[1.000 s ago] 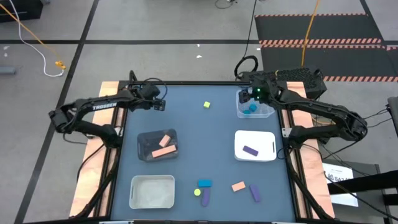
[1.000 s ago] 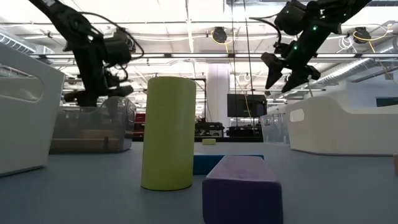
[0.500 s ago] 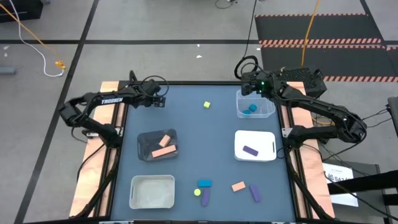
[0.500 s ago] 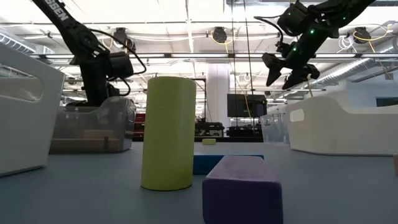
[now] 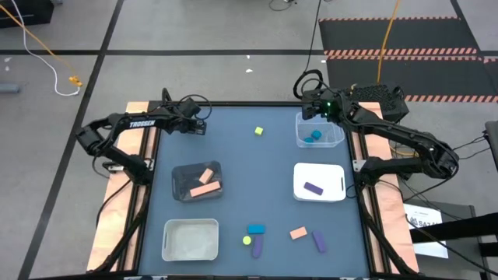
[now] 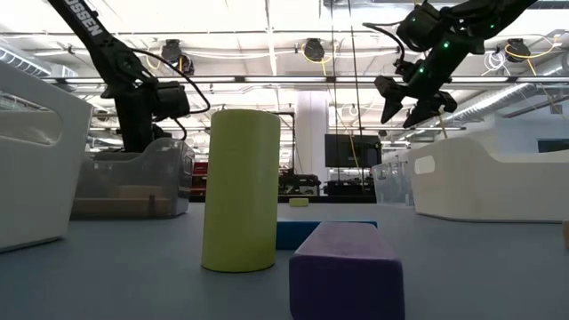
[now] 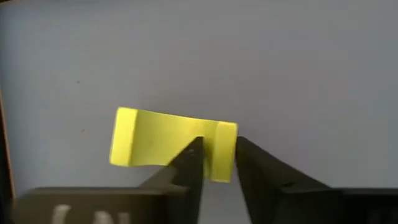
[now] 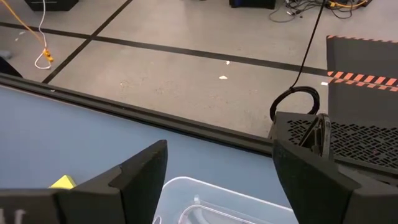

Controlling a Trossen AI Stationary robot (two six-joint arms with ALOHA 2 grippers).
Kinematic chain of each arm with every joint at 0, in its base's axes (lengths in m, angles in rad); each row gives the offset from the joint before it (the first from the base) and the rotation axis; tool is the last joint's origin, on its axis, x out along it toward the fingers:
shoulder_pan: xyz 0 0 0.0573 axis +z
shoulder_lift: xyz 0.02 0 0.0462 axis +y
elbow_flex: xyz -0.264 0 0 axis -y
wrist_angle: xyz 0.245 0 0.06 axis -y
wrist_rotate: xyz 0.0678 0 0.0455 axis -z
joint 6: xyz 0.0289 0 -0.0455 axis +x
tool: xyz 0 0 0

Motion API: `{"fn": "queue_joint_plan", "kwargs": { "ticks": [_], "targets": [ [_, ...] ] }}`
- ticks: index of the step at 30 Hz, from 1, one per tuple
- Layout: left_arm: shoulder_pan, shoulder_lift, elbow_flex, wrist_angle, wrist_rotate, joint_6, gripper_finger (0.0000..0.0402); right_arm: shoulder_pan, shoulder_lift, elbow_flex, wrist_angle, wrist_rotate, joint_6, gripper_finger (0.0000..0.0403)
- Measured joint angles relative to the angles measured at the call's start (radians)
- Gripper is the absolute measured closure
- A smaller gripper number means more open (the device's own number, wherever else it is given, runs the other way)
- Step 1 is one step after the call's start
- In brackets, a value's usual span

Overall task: Sort & place blocks by color
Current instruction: Put the top left yellow block into the gray bin

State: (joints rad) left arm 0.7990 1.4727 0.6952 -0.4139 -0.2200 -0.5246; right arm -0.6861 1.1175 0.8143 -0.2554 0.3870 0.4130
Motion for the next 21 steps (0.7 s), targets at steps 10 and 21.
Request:
{"fn": "queue_joint_plan", "kwargs": {
  "ticks": [10,21],
  "targets": [
    [-0.002,-0.026,0.002,0.011,0.080,-0.057,0.0368,0.000,0.000,0.000,-0.001,0.000,-0.010,0.0124],
    [-0.089,-0.273,-0.002,0.455,0.481,-0.160,0.0371,0.000,0.000,0.000,0.000,0.001,-0.009,0.0124]
  ]
}}
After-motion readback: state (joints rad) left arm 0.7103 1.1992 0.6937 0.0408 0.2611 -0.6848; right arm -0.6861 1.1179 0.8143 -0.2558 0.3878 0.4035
